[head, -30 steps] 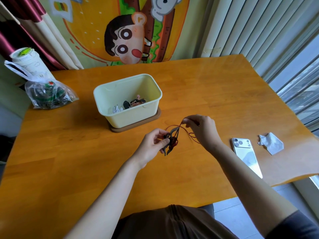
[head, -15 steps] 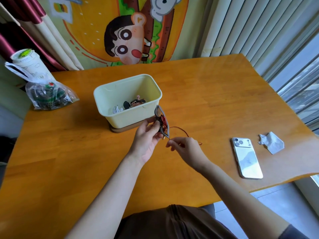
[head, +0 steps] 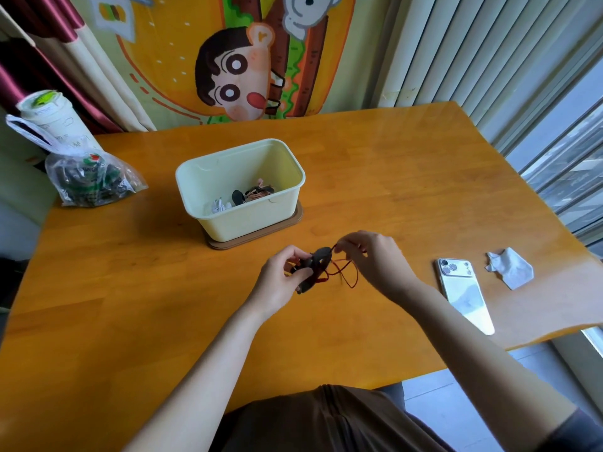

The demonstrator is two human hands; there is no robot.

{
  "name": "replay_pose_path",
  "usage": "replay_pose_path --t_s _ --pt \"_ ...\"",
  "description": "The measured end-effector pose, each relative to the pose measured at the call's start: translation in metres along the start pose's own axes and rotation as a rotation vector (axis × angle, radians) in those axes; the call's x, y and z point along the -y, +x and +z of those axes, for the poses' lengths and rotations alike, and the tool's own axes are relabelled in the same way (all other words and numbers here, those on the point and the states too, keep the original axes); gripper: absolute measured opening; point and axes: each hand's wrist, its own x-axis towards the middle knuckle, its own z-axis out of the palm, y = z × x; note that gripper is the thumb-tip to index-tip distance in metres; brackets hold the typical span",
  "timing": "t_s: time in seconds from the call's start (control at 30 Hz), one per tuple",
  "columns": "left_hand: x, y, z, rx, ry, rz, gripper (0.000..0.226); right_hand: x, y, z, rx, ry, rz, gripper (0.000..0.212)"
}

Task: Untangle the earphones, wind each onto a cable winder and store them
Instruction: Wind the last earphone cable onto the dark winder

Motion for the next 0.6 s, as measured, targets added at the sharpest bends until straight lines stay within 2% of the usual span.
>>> replay_pose_path --t_s 0.17,0.27,0.33,0.43,0.6 --pt "-0.021 -0.004 0.001 0.210 -0.340 -0.022 0.012 -0.014 0.008 -0.002 -0.074 -0.042 0.006 0.016" --pt "-0.034 -0.006 0.004 0.253 -0.638 -0.065 0.012 -0.016 0.008 0.006 -0.081 -0.059 0.021 0.016" --pt "-0.041 -0.004 0.004 0.210 -0.809 -0.082 0.013 -0.016 0.006 0.015 -0.073 -0.032 0.021 0.015" --pt "-0.047 0.005 0.004 0.057 -0.957 -0.100 0.015 -0.009 -0.004 0.030 -0.031 0.007 -0.030 0.015" --pt "-0.040 0.014 0.002 -0.200 -0.954 -0.159 0.014 0.005 -0.017 0.045 0.011 0.043 -0.091 0.018"
